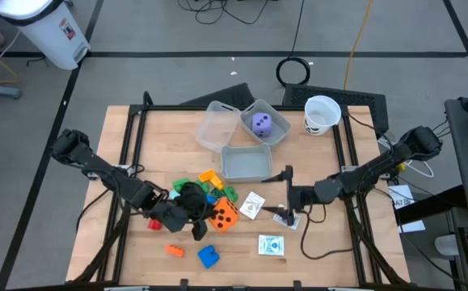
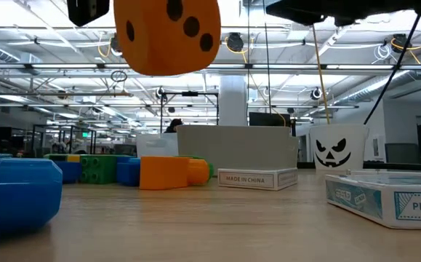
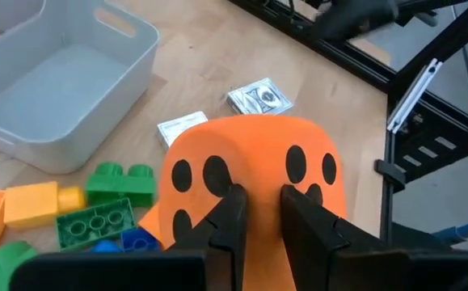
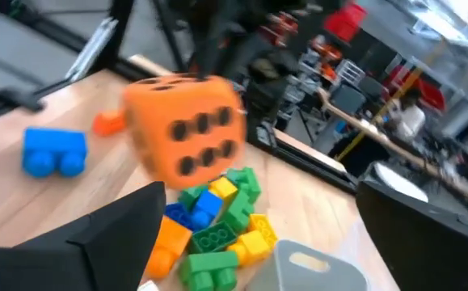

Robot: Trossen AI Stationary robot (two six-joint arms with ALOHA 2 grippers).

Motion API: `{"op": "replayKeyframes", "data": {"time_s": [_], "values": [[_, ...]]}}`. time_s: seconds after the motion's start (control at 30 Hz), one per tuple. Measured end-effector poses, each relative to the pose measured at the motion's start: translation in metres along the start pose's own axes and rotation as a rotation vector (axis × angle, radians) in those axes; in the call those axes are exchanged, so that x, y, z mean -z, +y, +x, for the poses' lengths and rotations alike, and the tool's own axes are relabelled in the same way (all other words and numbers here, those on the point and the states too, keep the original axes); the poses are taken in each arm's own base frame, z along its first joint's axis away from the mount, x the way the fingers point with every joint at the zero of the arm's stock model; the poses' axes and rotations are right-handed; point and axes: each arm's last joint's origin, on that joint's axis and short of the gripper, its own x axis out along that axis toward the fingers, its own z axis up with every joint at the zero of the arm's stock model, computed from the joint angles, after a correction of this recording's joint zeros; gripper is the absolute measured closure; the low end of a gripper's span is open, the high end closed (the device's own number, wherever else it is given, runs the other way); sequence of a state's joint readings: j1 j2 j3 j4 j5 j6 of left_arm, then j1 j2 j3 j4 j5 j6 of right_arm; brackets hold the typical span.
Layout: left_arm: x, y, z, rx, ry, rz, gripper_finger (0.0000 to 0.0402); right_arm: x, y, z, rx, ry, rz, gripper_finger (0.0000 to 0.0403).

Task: Pick & Place Toys
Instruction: Put the orange die into the top gray bin

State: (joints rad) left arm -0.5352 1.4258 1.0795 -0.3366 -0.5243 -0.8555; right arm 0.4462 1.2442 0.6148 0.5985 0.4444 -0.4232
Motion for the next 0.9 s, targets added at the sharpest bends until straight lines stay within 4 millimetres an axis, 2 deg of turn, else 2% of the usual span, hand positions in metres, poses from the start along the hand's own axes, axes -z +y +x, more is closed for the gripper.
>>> {"op": "replayKeyframes", "data": {"time_s": [0.13, 0.37, 0.73, 0.9], "values": [[-0.009, 0.000, 0.003, 0.023, -0.046, 0.027, 0.0332, 0.005, 0.013, 0.010, -0.006, -0.026, -0.083, 0.0010], [-0.027, 0.000, 0.008, 0.088, -0.127, 0.075, 0.0331, 0.013, 0.023, 0.026, 0.021, -0.086, -0.101, 0.0018], [-0.039, 0.009, 0.014, 0.089, -0.145, 0.085, 0.0331, 0.008, 0.018, 0.067, 0.050, -0.043, -0.047, 0.0025], [-0.041, 0.010, 0.014, 0.090, -0.156, 0.093, 0.0330, 0.007, 0.017, 0.080, 0.063, -0.028, -0.032, 0.0061]]}}
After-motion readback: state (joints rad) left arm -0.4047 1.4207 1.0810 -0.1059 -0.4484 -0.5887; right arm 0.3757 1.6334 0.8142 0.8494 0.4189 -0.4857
